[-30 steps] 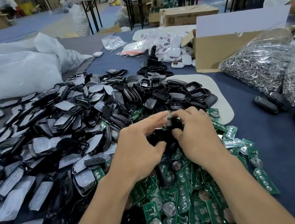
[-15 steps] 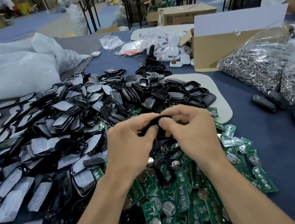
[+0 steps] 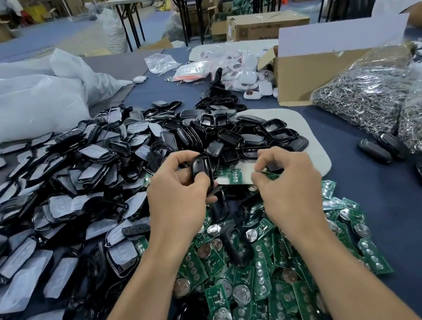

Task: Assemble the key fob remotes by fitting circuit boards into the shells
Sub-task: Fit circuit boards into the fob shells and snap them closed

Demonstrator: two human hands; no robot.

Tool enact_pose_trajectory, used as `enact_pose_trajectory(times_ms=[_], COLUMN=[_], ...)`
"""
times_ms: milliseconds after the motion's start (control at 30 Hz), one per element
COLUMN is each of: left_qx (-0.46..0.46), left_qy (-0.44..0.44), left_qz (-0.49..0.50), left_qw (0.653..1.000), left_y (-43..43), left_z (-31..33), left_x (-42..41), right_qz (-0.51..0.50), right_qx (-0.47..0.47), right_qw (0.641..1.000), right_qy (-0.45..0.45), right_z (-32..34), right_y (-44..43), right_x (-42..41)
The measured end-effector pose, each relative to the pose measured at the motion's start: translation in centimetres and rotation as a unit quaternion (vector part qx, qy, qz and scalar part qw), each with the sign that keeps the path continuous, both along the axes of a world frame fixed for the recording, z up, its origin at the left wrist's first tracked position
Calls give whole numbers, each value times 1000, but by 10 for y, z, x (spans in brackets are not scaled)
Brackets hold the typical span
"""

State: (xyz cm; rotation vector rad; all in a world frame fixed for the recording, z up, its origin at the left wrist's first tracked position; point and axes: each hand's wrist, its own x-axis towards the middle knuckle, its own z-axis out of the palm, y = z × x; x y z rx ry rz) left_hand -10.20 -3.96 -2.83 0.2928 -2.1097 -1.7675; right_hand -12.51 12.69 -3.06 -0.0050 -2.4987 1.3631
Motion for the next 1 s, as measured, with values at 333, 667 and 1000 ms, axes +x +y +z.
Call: enact_pose_trajectory(times_ms=[333,667,1000], left_qx=[114,149,73], left_qy=[-34,-31,-55], left_qz=[-26,-30,-8], left_qw=[993,988,996], left_y=[1,0,-2], left_z=[5,6,4], left_x=[0,-3,-3], right_qz=[49,107,165], right_qx=[-214,-351,-346], right_qw=[976,925,915], right_qy=[-6,-94,-128], right_z=[6,3,7], right_y=[-11,-16,-14], right_x=[9,3,2])
